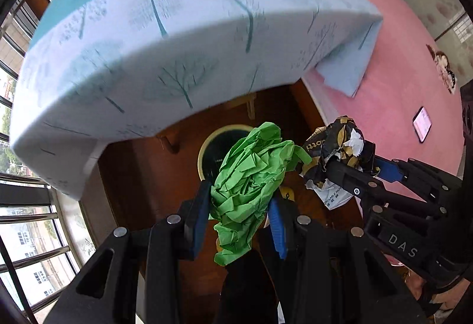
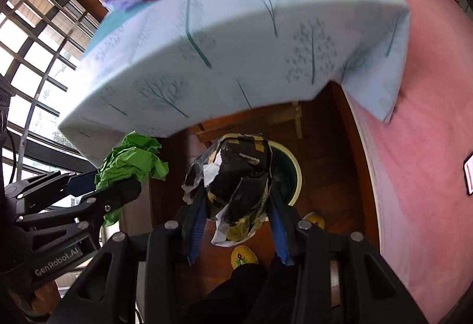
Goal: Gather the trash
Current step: 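Lower the green paper and foil wrapper over the bin and open both tools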
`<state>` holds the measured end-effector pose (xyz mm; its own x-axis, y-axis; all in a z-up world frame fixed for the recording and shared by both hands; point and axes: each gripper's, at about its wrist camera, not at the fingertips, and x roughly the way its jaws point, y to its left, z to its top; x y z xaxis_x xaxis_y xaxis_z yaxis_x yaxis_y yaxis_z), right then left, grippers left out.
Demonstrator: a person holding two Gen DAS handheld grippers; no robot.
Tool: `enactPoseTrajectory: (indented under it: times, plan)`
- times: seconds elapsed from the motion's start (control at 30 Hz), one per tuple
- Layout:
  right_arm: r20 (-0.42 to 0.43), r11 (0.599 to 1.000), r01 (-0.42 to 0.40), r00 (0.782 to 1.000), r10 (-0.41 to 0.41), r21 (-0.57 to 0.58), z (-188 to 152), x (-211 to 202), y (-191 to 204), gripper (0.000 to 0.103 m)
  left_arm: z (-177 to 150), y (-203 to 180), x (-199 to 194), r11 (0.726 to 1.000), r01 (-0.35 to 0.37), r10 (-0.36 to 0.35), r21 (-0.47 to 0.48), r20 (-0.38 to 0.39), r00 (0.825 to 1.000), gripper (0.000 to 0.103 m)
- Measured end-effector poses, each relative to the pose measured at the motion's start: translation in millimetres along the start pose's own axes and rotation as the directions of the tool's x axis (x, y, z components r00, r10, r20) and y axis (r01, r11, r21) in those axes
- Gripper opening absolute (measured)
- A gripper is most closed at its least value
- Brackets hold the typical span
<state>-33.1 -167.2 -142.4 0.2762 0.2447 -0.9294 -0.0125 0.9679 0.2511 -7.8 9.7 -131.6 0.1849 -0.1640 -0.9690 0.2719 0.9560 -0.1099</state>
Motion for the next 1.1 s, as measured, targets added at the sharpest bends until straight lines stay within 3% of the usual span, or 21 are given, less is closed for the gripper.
enactPoseTrajectory:
  times: [0.53,0.73,0.83,1.0,1.1]
  plan:
    - [-0.115,0.997,0.044,0.993,-0.036,0.067,-34.4,196.7,-81.8,0.04,-4.1,-8.7,229.0,0.998,-0.062,0.061,-0.006,-0.116,0.991,0.036]
    - [-0.123,0.997,0.035,0.992,-0.026,0.072,-39.7,255.6,-97.4,0.043,-2.9,-16.0,281.2,0.997,-0.062,0.066,0.042,-0.109,0.992,0.038]
    - [-0.13,0.996,0.028,0.991,-0.017,0.084,-43.8,273.1,-106.1,0.045,-3.3,-17.8,293.3,0.995,-0.069,0.076,0.067,-0.104,0.992,0.053]
    - [-0.154,0.992,0.014,0.988,0.006,0.129,-46.5,292.1,-122.0,0.057,4.7,-1.0,305.2,0.996,-0.092,0.093,0.02,-0.119,0.989,0.1]
    - [-0.148,0.992,0.004,0.989,0.014,0.122,-44.0,290.8,-122.6,0.061,6.1,7.8,303.8,0.994,-0.104,0.102,-0.014,-0.115,0.988,0.101]
